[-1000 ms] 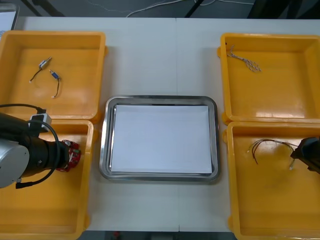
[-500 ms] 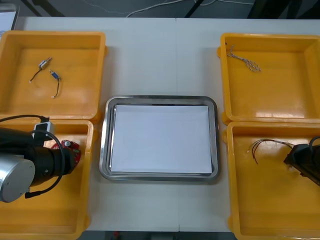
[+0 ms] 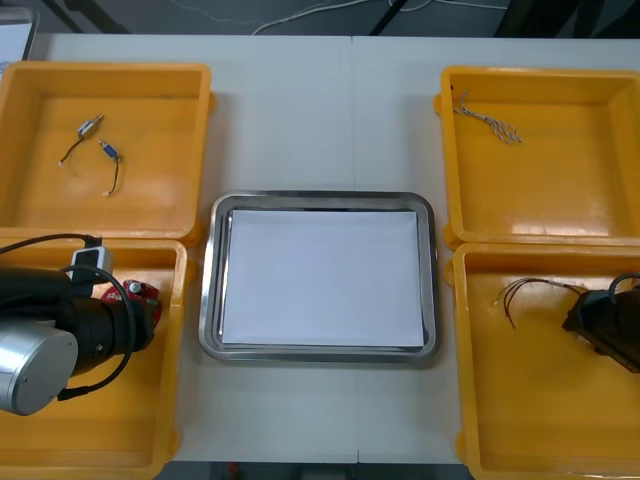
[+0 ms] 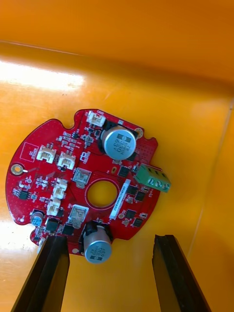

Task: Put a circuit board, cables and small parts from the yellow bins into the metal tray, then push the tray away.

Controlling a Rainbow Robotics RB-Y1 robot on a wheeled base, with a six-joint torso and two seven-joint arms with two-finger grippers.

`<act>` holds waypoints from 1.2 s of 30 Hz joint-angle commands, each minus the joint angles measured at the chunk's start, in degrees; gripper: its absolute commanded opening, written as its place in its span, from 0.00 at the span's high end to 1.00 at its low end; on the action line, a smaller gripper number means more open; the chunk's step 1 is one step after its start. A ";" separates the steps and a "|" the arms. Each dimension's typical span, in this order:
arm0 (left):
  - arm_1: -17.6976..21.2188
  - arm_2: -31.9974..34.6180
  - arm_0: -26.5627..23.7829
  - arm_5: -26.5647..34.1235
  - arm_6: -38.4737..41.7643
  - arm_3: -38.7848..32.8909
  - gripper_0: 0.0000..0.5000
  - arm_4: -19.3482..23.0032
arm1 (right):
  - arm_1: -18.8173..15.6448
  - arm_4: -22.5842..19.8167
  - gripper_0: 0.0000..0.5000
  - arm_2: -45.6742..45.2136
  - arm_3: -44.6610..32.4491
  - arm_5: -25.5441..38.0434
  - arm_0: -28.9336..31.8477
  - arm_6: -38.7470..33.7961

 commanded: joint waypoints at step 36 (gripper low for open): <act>1.54 0.81 1.07 -0.53 -2.53 2.21 1.00 -1.83 | 0.40 -0.31 1.00 -3.90 -8.12 13.91 -4.35 -0.83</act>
